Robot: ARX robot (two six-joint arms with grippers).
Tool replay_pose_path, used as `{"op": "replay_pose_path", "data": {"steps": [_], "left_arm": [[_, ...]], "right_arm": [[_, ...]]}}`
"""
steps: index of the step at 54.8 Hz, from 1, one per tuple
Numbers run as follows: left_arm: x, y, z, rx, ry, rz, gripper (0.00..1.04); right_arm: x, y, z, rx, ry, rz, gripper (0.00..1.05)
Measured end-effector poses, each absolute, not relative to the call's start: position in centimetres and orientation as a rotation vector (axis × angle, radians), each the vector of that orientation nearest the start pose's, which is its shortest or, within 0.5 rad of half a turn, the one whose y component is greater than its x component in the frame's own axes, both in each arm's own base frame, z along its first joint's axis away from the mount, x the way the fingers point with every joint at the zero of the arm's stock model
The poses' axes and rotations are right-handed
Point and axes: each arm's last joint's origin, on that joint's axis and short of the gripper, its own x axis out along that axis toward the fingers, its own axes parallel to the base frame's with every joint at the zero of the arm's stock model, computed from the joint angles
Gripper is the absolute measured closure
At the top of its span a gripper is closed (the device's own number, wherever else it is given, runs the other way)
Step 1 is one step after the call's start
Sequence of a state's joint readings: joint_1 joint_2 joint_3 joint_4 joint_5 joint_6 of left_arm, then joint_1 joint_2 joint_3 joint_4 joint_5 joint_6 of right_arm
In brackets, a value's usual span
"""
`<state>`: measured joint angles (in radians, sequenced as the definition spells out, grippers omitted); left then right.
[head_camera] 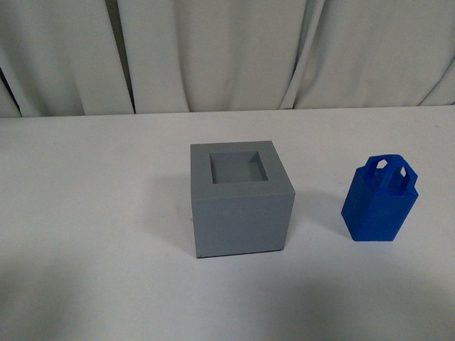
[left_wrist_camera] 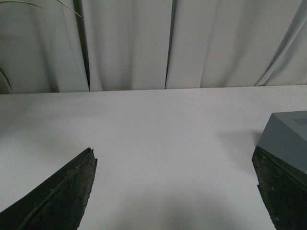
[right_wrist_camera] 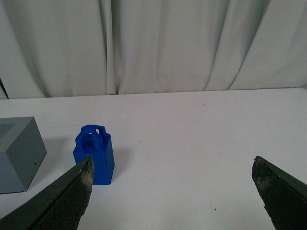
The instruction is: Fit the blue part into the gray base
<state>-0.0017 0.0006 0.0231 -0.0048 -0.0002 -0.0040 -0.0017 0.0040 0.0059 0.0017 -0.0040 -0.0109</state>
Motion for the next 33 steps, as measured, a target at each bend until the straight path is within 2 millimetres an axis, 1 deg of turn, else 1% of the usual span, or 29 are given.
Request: {"op": "replay_pose_path", "data": {"steps": [33], "left_arm": [[9.63,-0.02,17.09,-0.004,-0.018,-0.002,0.06]], "right_arm": [[9.76,-0.01,16.54,-0.011,-0.004,0.002,0.07]]}}
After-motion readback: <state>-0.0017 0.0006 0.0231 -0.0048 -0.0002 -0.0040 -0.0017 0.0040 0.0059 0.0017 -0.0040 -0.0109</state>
